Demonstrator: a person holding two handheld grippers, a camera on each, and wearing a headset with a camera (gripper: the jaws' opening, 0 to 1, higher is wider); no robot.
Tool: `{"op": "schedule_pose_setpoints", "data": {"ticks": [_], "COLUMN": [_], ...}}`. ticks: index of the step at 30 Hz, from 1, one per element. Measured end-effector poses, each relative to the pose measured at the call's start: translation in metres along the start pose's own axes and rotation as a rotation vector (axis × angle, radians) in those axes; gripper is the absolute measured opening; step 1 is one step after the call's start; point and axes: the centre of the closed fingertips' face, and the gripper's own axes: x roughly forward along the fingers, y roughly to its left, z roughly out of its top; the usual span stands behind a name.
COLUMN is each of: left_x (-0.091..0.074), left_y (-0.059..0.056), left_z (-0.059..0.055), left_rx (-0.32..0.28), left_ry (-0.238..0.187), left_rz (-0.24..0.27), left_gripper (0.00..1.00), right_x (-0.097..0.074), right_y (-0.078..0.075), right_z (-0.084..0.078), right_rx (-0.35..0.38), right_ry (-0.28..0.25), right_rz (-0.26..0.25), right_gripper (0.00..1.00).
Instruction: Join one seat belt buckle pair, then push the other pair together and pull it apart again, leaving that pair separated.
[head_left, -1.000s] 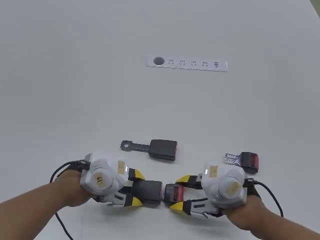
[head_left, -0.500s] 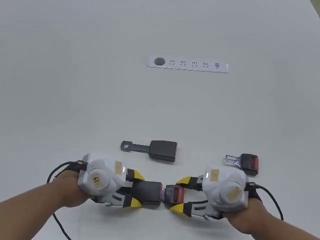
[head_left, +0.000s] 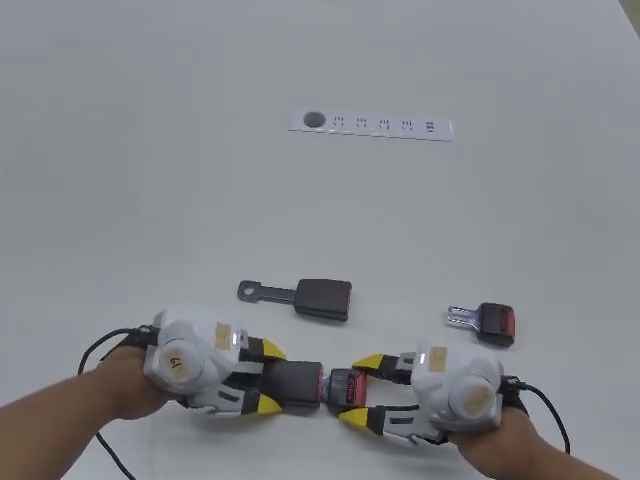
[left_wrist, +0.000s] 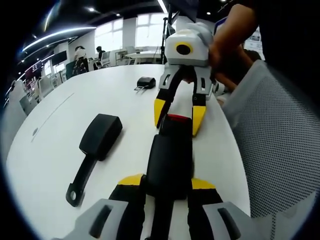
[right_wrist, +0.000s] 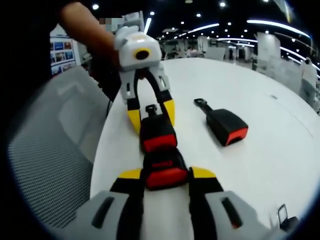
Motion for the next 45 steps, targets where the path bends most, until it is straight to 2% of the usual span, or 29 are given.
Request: {"op": "schedule_pose_setpoints", "data": {"ticks": [8,11,18,33,38,39,45], "left_x": [-0.0010,-0.0013,-0.0006,-0.0006,-0.0004,-0.0004,-0.0004], "left_y": [-0.0004,0.0000,-0.0003,0.0005,0.0019,0.0024,0.0019], "left_z": [0.0003,-0.0001,0.0001,-0.0004,-0.0024,-0.0028,-0.0023], "left_rx": [0.025,0.051,0.021,0.035,0.015,0.035,0.035], "left_ry": [-0.003,0.010,-0.005,-0.002,-0.001,0.005,0.007], "left_rz": [-0.017,-0.034,-0.030,-0.035,-0.031,-0.030,-0.030], "left_gripper": [0.32,0.32,0.32,0.32,0.32,0.33,0.33], "right_x": [-0.0005,-0.0006,-0.0012,-0.0021,-0.0024,-0.0025,-0.0018], "right_y": [-0.0003,0.0009,0.0003,-0.0002,0.0000,-0.0001,0.0005], "right_z": [0.0007,0.0001,0.0006,-0.0006,-0.0001,-0.0001,0.0009], "right_rx": [0.004,-0.039,-0.009,0.027,0.032,0.032,0.029], "right_ry": [-0.016,-0.004,-0.021,-0.053,-0.053,-0.054,-0.050], "right_rz": [-0.009,-0.012,-0.018,-0.032,-0.035,-0.036,-0.035], "right_gripper": [0.34,0.34,0.34,0.35,0.35,0.35,0.36]}}
